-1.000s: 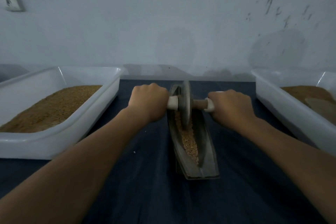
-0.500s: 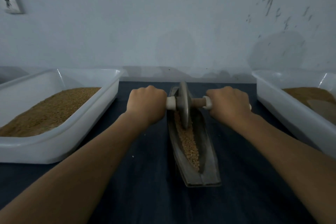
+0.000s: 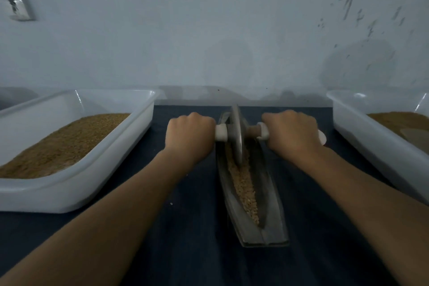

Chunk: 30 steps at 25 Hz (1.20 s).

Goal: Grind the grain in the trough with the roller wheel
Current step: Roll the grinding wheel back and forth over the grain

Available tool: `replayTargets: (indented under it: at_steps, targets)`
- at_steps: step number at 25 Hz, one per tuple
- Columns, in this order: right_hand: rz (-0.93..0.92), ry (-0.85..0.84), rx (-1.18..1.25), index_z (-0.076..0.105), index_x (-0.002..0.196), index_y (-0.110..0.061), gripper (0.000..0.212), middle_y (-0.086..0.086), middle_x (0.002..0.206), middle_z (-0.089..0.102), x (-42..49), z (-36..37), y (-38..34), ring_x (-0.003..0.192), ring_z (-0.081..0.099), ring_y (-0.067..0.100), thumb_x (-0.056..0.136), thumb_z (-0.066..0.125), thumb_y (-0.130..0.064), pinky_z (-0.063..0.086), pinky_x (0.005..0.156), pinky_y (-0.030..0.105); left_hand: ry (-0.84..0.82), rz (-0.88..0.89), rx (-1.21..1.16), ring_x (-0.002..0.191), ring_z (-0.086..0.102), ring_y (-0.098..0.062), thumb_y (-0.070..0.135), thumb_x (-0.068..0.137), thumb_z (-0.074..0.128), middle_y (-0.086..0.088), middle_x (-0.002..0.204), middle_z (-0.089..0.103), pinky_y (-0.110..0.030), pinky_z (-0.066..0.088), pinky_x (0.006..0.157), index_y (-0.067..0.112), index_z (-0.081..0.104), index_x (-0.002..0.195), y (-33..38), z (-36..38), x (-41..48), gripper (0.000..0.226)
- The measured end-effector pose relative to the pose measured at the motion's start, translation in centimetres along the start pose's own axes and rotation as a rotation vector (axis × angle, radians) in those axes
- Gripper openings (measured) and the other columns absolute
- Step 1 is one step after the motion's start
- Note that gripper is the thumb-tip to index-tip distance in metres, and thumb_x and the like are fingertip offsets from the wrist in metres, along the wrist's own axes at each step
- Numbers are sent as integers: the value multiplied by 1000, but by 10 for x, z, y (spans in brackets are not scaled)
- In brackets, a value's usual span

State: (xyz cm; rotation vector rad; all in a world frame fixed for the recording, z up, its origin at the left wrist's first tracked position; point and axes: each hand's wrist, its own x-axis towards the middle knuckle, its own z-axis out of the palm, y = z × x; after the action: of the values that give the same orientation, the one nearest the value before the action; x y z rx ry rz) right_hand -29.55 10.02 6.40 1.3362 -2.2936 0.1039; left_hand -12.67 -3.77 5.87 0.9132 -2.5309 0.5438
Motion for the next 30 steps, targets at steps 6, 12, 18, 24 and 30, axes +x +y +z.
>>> replayTargets:
  at_steps: [6, 12, 18, 24, 30]
  targets:
    - [-120, 84, -42, 41, 72, -32, 26, -10, 66, 46, -43, -4, 14, 55, 42, 14, 79, 66, -35, 18, 46, 24, -1, 121, -26, 50, 32, -13, 37, 81, 67, 9, 63, 35, -28, 23, 47, 32, 47, 74, -6, -10, -34, 21]
    - [-109, 148, -25, 27, 68, -33, 24, -11, 60, 39, -56, -6, 13, 49, 36, 12, 73, 50, -37, 15, 46, 22, 19, 139, 72, 45, 20, -11, 36, 75, 71, 9, 58, 27, -25, 15, 45, 30, 47, 72, -4, -18, -46, 25]
    - [65, -130, 196, 50, 82, -29, 15, -1, 88, 63, -4, 14, 6, 84, 62, 25, 92, 60, -30, 52, 67, 38, -61, 164, 142, 82, 63, -30, 21, 90, 57, -4, 89, 60, -36, 38, 60, 20, 64, 100, 6, -21, 26, 12]
    - [-272, 319, -29, 25, 69, -36, 35, -15, 55, 19, -67, -14, 19, 52, 6, -2, 62, 58, -31, 8, 49, 16, 153, 292, -27, 45, 6, -4, 45, 56, 79, 15, 57, 9, -16, 5, 47, 37, 27, 69, -22, -18, -59, 55]
    - [-19, 10, -30, 43, 77, -31, 24, -5, 77, 55, -9, -1, 5, 67, 55, 21, 86, 65, -31, 34, 55, 29, -55, 59, -21, 63, 43, -21, 33, 86, 62, 1, 78, 51, -35, 36, 58, 26, 64, 95, -8, -1, 5, 11]
